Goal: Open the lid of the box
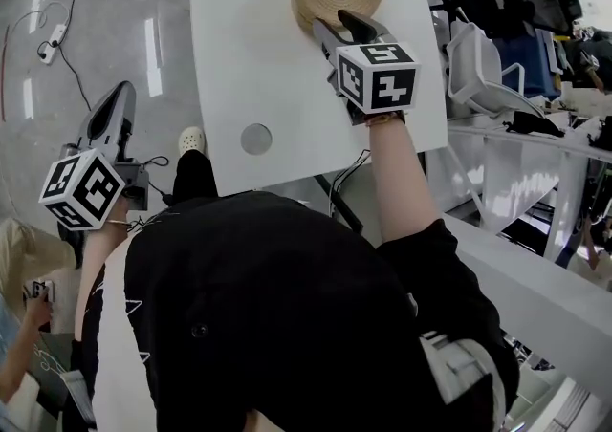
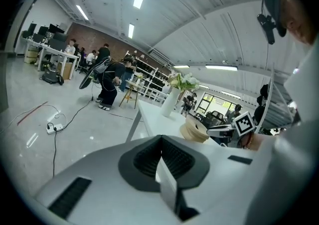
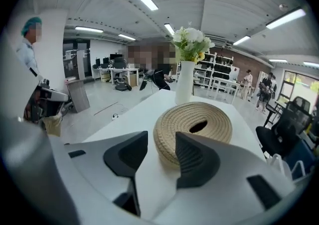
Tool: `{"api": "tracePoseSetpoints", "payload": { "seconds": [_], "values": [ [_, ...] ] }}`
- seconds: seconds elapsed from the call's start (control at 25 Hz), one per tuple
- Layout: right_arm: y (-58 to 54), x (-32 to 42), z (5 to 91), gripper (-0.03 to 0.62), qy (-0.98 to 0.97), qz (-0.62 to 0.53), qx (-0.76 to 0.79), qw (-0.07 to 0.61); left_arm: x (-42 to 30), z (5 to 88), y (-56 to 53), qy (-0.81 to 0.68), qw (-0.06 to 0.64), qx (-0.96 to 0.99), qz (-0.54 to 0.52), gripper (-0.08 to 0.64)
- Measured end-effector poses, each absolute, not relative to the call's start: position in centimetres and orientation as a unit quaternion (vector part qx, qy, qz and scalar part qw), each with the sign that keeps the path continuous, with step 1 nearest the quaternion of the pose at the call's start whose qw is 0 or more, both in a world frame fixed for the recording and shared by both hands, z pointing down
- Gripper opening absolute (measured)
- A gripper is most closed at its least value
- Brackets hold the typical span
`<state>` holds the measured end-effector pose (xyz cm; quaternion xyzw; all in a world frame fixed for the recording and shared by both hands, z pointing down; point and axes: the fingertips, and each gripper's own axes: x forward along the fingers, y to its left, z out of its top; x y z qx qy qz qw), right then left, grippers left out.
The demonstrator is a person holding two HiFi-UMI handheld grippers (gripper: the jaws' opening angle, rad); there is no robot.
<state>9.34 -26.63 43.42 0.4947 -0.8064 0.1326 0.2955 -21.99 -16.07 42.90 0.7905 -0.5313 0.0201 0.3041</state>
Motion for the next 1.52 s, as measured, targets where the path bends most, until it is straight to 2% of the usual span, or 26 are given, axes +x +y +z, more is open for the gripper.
{"api": "tracePoseSetpoints", "payload": {
  "seconds": [0.44, 0.76, 1.0, 1.24, 1.52],
  "values": [
    [-26.9, 8.4, 45.8, 0.226, -0.803, 0.087, 0.462, 0.366, -22.4, 43.0, -15.9, -0.539, 0.307, 0.784, 0.019, 0.011],
    [-27.5, 8.0, 46.7, 0.229, -0.793, 0.051, 0.459, 0.398, -23.2, 43.5, -15.3, -0.547, 0.313, 0.776, 0.016, 0.011],
    [-27.6, 8.1, 47.4, 0.2, -0.787, 0.021, 0.457, 0.415, -23.0, 43.6, -15.1, -0.548, 0.313, 0.775, 0.014, 0.011],
    [-27.9, 8.4, 47.2, 0.172, -0.788, 0.026, 0.468, 0.399, -22.7, 43.8, -15.3, -0.548, 0.315, 0.774, 0.012, 0.011],
    [-28.0, 8.5, 47.9, 0.17, -0.792, 0.022, 0.45, 0.412, -22.1, 43.9, -15.6, -0.548, 0.314, 0.775, 0.007, 0.011]
  ]
}}
